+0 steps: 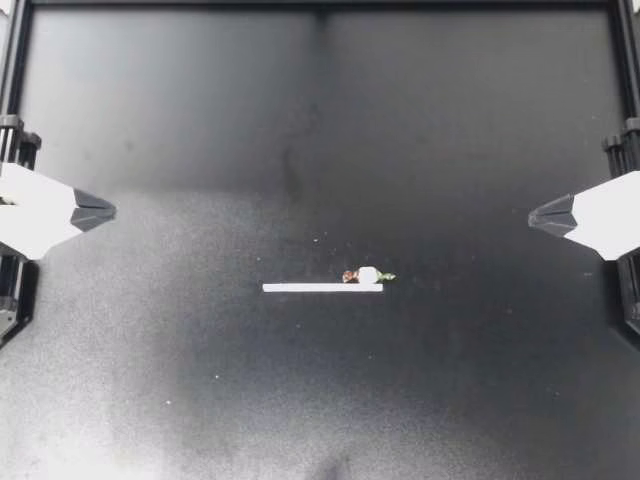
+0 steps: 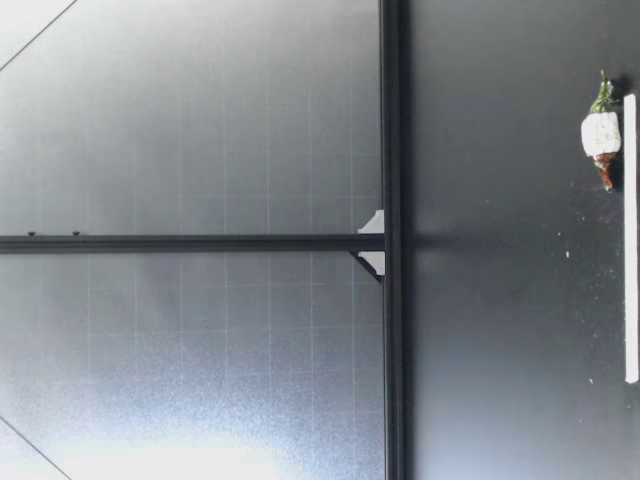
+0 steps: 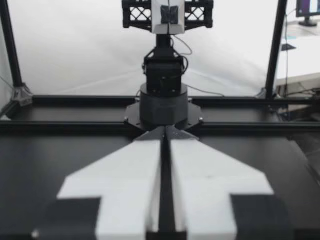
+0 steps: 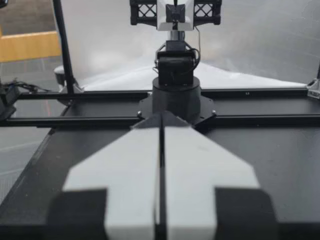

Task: Pick up the candy and unwrap it.

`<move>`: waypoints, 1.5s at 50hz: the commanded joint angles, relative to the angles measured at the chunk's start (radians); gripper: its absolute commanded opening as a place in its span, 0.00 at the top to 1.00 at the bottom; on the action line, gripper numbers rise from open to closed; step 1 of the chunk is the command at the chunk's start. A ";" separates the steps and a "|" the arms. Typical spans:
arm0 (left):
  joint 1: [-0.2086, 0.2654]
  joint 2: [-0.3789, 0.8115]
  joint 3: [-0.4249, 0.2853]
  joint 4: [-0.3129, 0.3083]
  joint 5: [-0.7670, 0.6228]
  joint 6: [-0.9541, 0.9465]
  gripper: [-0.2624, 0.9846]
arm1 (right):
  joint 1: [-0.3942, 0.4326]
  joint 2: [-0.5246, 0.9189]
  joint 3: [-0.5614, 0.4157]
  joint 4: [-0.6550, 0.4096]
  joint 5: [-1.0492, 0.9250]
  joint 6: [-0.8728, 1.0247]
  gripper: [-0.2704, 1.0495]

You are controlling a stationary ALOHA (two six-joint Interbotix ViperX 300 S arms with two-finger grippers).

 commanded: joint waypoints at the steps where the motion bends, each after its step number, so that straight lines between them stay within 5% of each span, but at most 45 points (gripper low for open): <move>1: 0.015 0.015 0.002 -0.002 -0.021 0.008 0.89 | -0.005 0.002 -0.012 -0.005 -0.009 -0.005 0.91; 13: 0.015 0.066 0.032 -0.002 -0.075 0.006 0.91 | -0.026 0.124 -0.057 -0.003 0.055 -0.002 0.91; 33: 0.015 0.140 0.037 -0.005 -0.087 0.002 0.91 | -0.091 0.574 -0.262 -0.003 0.489 0.002 0.87; 41: 0.015 0.140 0.035 -0.005 -0.101 0.005 0.91 | -0.091 0.733 -0.305 -0.005 0.500 0.003 0.77; 54: 0.015 0.135 0.037 -0.005 -0.118 0.005 0.91 | -0.091 0.888 -0.367 -0.003 0.505 -0.002 0.46; 75: 0.015 0.135 0.038 -0.005 -0.133 0.005 0.91 | -0.091 1.026 -0.408 -0.003 0.505 0.005 0.44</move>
